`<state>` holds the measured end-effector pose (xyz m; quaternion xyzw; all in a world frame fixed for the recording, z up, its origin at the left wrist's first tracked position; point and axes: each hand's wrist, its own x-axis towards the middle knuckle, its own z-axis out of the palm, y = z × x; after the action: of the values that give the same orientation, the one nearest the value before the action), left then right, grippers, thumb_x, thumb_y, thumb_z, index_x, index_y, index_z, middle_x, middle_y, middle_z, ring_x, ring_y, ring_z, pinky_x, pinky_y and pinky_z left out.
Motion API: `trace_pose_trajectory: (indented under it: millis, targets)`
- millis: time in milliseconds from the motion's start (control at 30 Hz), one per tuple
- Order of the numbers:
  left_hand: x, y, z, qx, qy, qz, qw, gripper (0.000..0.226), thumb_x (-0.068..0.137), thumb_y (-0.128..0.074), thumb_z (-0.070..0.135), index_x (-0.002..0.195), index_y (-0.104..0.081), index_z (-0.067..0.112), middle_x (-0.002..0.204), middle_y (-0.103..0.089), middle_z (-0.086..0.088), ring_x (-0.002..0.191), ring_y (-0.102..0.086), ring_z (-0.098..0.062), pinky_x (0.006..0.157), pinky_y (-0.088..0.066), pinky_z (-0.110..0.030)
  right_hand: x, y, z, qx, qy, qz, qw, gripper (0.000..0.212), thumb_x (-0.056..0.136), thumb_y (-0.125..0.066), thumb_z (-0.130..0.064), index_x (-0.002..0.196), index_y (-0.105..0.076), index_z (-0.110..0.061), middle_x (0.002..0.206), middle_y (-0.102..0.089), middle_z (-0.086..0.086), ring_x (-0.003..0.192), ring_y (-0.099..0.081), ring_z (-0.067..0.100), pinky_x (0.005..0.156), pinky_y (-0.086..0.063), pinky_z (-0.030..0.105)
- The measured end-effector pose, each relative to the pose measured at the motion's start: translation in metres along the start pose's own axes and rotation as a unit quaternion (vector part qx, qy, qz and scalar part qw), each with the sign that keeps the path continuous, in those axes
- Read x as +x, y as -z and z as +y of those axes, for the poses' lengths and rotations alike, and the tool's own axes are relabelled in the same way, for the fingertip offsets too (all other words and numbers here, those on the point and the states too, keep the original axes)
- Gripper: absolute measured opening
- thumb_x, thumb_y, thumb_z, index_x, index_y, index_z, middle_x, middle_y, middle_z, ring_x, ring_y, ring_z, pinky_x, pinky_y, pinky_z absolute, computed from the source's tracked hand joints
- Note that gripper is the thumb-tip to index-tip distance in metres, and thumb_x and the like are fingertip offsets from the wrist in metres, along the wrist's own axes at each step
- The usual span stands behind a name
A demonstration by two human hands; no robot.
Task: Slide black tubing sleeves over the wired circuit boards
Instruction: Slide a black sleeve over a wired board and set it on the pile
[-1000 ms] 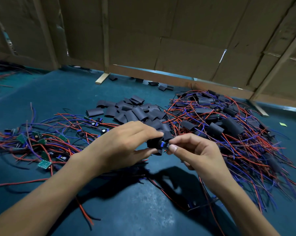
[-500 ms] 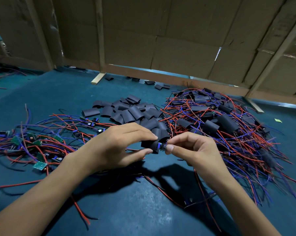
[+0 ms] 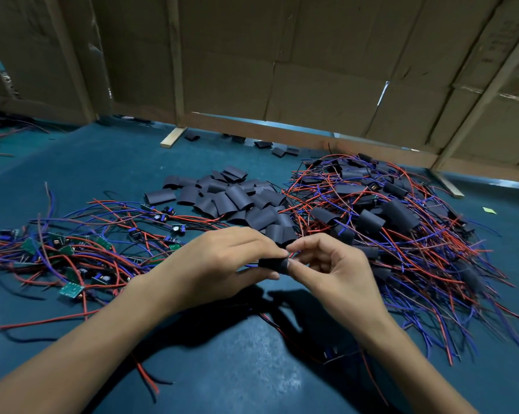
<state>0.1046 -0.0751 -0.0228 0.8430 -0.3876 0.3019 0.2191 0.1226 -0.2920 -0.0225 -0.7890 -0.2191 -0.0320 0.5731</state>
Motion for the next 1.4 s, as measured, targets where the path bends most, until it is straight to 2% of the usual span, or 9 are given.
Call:
trace_pose_trajectory:
  millis: [133,233,367,433,567,667,767,933,1400]
  targets:
    - [-0.001,0.011,-0.009,0.040,0.076,-0.017,0.996,0.052,0.097,-0.065,0.039,0.138,-0.057,0.009,0.135,-0.063,-0.001,0.120,-0.061,-0.019,0.102,-0.047,-0.036,0.004,0.018,-0.009,-0.008,0.067,0.100,0.993,0.008,0.081,-0.077,-0.018,0.087,-0.077,-0.024,0.077,-0.075,-0.008,0.062,-0.062,0.005,0.062,-0.051,0.021]
    - [-0.006,0.018,-0.023,0.112,0.189,-0.045,0.974,0.051,0.101,-0.056,0.041,0.144,-0.051,0.013,0.139,-0.058,-0.003,0.127,-0.054,-0.025,0.103,-0.045,-0.044,0.008,0.045,-0.011,-0.086,0.131,0.253,0.955,0.010,0.088,-0.072,-0.023,0.096,-0.075,-0.030,0.085,-0.074,-0.010,0.073,-0.066,0.009,0.072,-0.054,0.027]
    - [-0.021,0.022,-0.043,0.247,0.460,-0.220,0.824,0.064,0.099,-0.042,0.057,0.152,-0.034,0.021,0.150,-0.037,-0.008,0.135,-0.034,-0.035,0.106,-0.035,-0.050,0.015,0.066,0.000,-0.317,0.123,0.333,0.879,0.036,0.091,-0.063,-0.001,0.127,-0.066,-0.004,0.124,-0.065,0.016,0.116,-0.058,0.036,0.103,-0.038,0.034]
    - [-0.026,0.025,-0.048,0.273,0.491,-0.269,0.782,0.055,0.101,-0.040,0.056,0.143,-0.044,0.022,0.143,-0.039,-0.009,0.130,-0.034,-0.035,0.103,-0.038,-0.049,0.012,0.062,-0.003,-0.310,0.152,0.352,0.870,0.048,0.091,-0.059,0.004,0.138,-0.053,0.005,0.132,-0.056,0.024,0.124,-0.052,0.039,0.111,-0.037,0.043]
    - [-0.023,0.028,-0.055,0.247,0.431,-0.239,0.835,0.029,0.100,-0.055,0.035,0.126,-0.061,0.022,0.120,-0.055,-0.006,0.114,-0.047,-0.030,0.098,-0.044,-0.041,0.005,0.025,-0.010,-0.230,0.301,0.180,0.908,0.038,0.097,-0.054,-0.001,0.134,-0.056,0.005,0.126,-0.063,0.012,0.116,-0.060,0.023,0.105,-0.045,0.035]
    - [-0.022,0.030,-0.056,0.176,0.438,-0.207,0.857,0.033,0.093,-0.068,0.032,0.122,-0.065,0.018,0.115,-0.057,-0.008,0.112,-0.053,-0.031,0.097,-0.042,-0.037,0.001,-0.007,0.003,-0.331,0.222,-0.067,0.915,0.052,0.099,-0.055,-0.014,0.149,-0.045,-0.008,0.152,-0.044,0.011,0.132,-0.047,0.030,0.113,-0.038,0.045]
    - [-0.023,0.037,-0.056,0.099,0.437,-0.167,0.878,0.042,0.080,-0.083,0.034,0.116,-0.069,0.017,0.105,-0.054,-0.002,0.102,-0.057,-0.024,0.092,-0.045,-0.034,0.002,-0.019,0.022,-0.438,0.137,-0.188,0.868,0.048,0.105,-0.044,-0.034,0.152,-0.042,-0.023,0.155,-0.037,0.000,0.133,-0.036,0.029,0.109,-0.033,0.044]
    - [-0.022,0.043,-0.053,0.047,0.401,-0.167,0.900,0.037,0.079,-0.085,0.020,0.115,-0.074,0.018,0.101,-0.061,0.001,0.097,-0.063,-0.019,0.091,-0.050,-0.030,0.004,-0.006,0.022,-0.372,0.147,-0.180,0.899,0.035,0.101,-0.054,-0.025,0.135,-0.060,-0.019,0.120,-0.057,0.000,0.110,-0.044,0.024,0.101,-0.040,0.036]
    - [-0.014,0.053,-0.039,0.071,0.230,-0.046,0.969,0.030,0.078,-0.085,0.009,0.107,-0.076,0.006,0.095,-0.066,-0.007,0.086,-0.063,-0.028,0.079,-0.053,-0.040,0.005,0.012,0.018,-0.390,0.118,-0.182,0.895,0.039,0.093,-0.061,-0.011,0.132,-0.063,-0.015,0.124,-0.059,-0.001,0.117,-0.040,0.021,0.104,-0.036,0.028]
